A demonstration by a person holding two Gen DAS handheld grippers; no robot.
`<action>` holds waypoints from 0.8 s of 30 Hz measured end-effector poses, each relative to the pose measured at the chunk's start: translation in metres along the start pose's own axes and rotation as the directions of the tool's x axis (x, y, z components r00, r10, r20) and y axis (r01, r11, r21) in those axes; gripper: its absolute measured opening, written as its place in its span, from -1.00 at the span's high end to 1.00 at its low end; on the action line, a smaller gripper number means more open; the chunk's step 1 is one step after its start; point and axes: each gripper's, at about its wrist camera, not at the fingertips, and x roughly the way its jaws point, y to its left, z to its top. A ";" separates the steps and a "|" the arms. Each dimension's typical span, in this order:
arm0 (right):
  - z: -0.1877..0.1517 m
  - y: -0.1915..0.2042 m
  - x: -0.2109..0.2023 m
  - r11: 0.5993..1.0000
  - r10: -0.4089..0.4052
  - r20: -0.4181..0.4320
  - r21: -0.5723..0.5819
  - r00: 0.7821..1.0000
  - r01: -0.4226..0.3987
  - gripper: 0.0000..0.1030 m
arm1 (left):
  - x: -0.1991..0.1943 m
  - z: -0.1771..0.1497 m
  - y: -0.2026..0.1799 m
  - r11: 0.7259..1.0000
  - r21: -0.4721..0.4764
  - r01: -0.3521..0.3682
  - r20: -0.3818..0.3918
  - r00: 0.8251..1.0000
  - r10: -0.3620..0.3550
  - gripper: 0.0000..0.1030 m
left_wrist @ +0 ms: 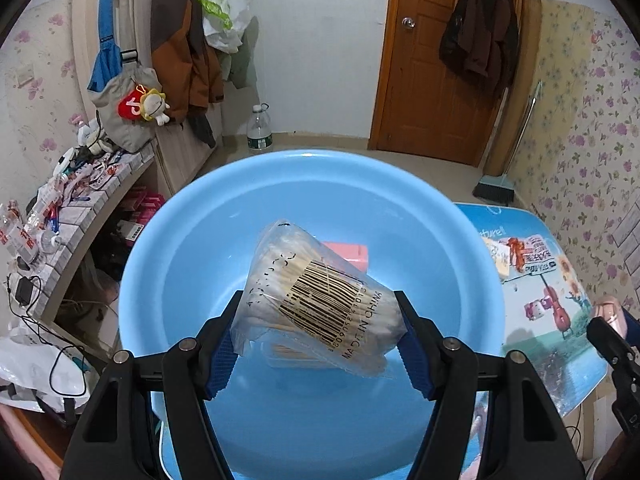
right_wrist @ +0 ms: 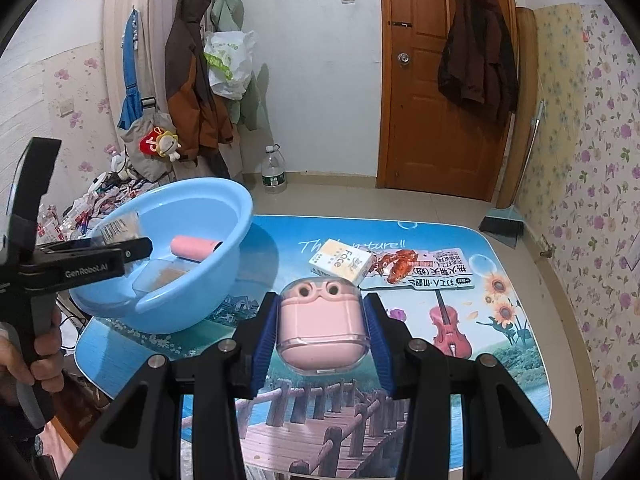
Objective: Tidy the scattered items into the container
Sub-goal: 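Open the left gripper to drop the cotton swab bag into the basin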
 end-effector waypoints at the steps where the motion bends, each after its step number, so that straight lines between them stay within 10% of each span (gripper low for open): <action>1: 0.000 0.000 0.002 1.000 0.001 -0.004 0.001 1.000 -0.001 0.15 | 0.002 0.000 0.000 1.000 -0.001 0.000 -0.004 1.000 0.000 -0.31; 24: -0.004 0.000 0.014 1.000 0.006 -0.030 0.001 1.000 -0.006 0.15 | 0.031 -0.004 0.004 1.000 0.002 0.006 -0.076 0.997 -0.006 -0.35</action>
